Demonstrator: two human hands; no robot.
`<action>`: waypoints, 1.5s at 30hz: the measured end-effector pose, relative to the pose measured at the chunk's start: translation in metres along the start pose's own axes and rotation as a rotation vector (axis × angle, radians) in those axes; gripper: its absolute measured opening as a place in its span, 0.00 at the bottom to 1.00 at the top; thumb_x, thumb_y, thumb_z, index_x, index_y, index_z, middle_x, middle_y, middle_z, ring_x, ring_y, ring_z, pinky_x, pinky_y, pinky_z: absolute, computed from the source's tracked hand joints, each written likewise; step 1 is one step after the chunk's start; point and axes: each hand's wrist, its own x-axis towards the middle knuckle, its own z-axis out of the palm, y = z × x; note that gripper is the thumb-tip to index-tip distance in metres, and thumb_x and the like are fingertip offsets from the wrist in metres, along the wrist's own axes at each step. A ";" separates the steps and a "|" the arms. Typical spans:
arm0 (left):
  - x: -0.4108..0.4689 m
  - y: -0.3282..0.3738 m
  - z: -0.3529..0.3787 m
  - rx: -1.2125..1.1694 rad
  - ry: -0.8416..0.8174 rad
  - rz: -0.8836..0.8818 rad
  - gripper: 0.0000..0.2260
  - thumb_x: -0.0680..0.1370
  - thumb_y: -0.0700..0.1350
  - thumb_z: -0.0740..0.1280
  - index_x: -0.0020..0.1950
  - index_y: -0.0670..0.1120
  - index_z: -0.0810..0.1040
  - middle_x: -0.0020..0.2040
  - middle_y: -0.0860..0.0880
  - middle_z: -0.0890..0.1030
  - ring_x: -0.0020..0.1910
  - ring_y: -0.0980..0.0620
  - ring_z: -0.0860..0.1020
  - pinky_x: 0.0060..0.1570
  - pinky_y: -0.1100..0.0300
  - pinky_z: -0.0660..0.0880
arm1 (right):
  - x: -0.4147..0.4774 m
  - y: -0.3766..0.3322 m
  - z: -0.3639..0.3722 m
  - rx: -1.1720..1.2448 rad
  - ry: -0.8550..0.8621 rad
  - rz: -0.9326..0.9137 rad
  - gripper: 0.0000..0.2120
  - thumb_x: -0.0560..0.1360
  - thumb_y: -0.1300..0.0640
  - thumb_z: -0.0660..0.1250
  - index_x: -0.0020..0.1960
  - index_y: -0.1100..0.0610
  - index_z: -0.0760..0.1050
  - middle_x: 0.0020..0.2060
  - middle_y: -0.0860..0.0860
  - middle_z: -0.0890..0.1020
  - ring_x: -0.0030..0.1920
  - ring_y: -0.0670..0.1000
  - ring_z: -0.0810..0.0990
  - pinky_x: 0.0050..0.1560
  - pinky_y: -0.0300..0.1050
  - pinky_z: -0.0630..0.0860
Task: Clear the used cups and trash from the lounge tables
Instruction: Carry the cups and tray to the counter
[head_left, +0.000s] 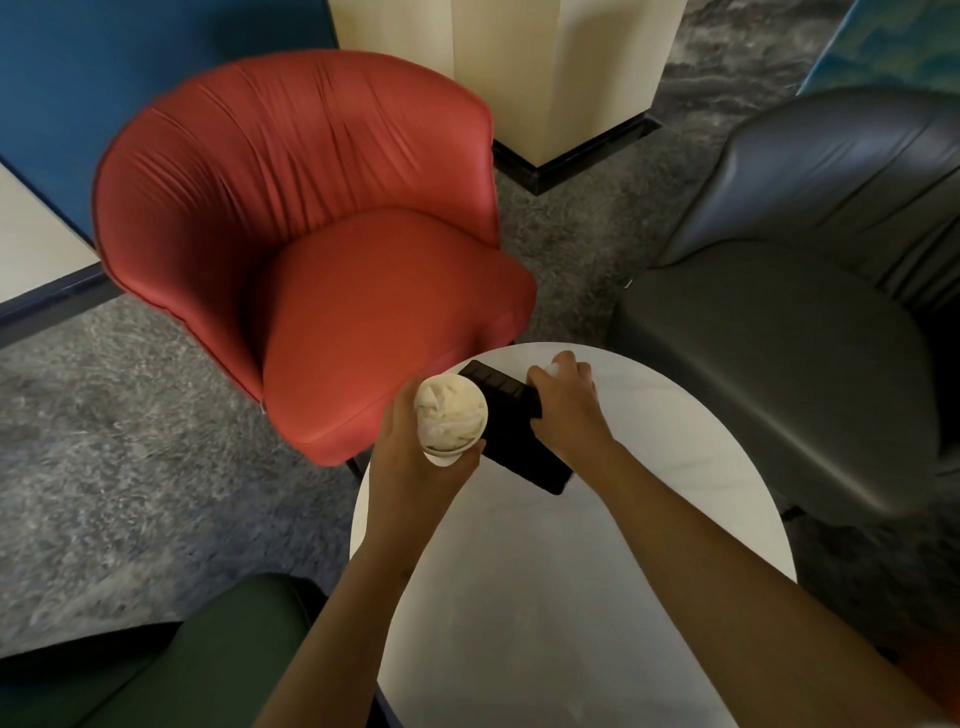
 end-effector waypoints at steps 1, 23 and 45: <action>0.000 0.001 0.001 0.005 -0.005 -0.003 0.31 0.63 0.44 0.78 0.63 0.45 0.69 0.54 0.50 0.76 0.50 0.56 0.73 0.41 0.76 0.68 | 0.000 0.001 -0.001 0.002 -0.003 0.003 0.15 0.70 0.62 0.70 0.55 0.58 0.71 0.60 0.59 0.66 0.57 0.57 0.66 0.55 0.48 0.72; -0.008 0.145 0.093 -0.148 -0.430 0.316 0.34 0.65 0.47 0.76 0.67 0.47 0.66 0.60 0.49 0.74 0.58 0.53 0.72 0.50 0.69 0.66 | -0.117 0.131 -0.149 -0.010 0.245 0.450 0.17 0.70 0.62 0.68 0.58 0.56 0.73 0.62 0.57 0.65 0.60 0.58 0.64 0.61 0.52 0.69; -0.451 0.487 0.189 -0.519 -1.142 0.959 0.33 0.65 0.47 0.76 0.67 0.50 0.67 0.57 0.55 0.68 0.55 0.57 0.69 0.46 0.68 0.66 | -0.724 0.256 -0.300 -0.206 0.609 1.341 0.17 0.67 0.62 0.67 0.55 0.60 0.73 0.55 0.59 0.68 0.54 0.62 0.68 0.49 0.51 0.71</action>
